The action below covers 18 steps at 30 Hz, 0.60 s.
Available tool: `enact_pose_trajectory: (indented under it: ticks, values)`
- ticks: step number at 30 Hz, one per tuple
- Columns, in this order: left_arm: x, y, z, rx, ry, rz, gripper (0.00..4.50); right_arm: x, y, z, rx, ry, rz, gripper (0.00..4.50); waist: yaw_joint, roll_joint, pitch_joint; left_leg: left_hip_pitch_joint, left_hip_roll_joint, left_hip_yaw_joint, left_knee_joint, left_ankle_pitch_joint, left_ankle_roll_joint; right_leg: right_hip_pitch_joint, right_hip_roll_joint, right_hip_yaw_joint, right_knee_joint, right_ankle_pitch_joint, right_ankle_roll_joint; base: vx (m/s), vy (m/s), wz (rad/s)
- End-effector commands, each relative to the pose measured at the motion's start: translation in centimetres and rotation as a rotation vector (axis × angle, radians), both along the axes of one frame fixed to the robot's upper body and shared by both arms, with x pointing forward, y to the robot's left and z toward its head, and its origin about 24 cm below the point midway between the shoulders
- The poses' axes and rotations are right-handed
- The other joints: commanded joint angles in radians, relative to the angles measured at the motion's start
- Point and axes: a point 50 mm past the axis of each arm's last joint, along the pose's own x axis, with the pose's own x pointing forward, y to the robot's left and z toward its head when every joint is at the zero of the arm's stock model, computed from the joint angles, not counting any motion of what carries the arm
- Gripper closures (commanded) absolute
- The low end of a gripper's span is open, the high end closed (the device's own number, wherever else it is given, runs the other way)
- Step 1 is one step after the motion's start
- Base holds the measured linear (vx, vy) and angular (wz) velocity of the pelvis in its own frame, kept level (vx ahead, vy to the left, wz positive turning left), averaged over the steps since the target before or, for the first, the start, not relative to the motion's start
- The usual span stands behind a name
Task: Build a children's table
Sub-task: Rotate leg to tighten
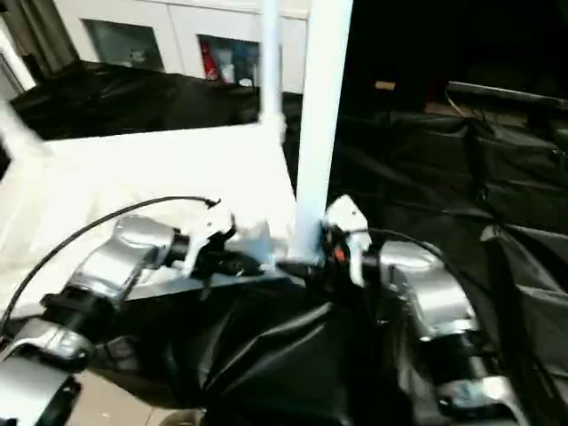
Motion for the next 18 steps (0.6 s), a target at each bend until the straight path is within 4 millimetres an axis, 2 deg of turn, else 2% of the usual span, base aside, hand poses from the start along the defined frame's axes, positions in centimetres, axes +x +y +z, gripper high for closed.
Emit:
enact_pose_trajectory:
  ticks: [1, 11, 15, 18]
  values:
    - [-0.4, -1.8, 1.4, -0.053, -0.029, -0.106, 4.50, -1.0, 2.6, 0.4, 0.040, 0.012, 0.175, 0.80, -0.001, -0.011, -0.076, 0.010, 0.044, -0.009, -0.066, -0.165, 0.087, 0.054, -0.074, 0.058, -0.071, -0.240, -0.229, 0.000, 0.000, 0.00]
    - [-0.4, -2.3, 1.3, -0.062, -0.036, -0.086, 4.50, -1.2, 3.8, -0.1, 0.081, 0.027, 0.147, 1.61, 0.006, -0.013, -0.074, 0.009, 0.042, -0.009, -0.067, -0.171, 0.073, 0.053, -0.075, 0.057, -0.074, -0.270, -0.218, 0.000, 0.000, 0.00]
    - [0.4, -2.9, 1.2, -0.054, -0.066, 0.016, 4.50, -0.6, 4.4, -0.7, 0.099, 0.026, 0.024, 1.76, 0.000, -0.013, -0.072, 0.011, 0.041, -0.011, -0.070, -0.187, 0.055, 0.050, -0.074, 0.056, -0.079, -0.312, -0.203, 0.000, 0.000, 0.00]
    - [1.3, -4.0, 1.0, -0.030, -0.089, 0.123, 4.50, 1.0, 5.2, -1.8, 0.078, 0.011, -0.214, 1.79, -0.006, -0.014, -0.071, 0.012, 0.039, -0.013, -0.072, -0.201, 0.035, 0.048, -0.075, 0.056, -0.084, -0.353, -0.185, 0.000, 0.000, 0.00]
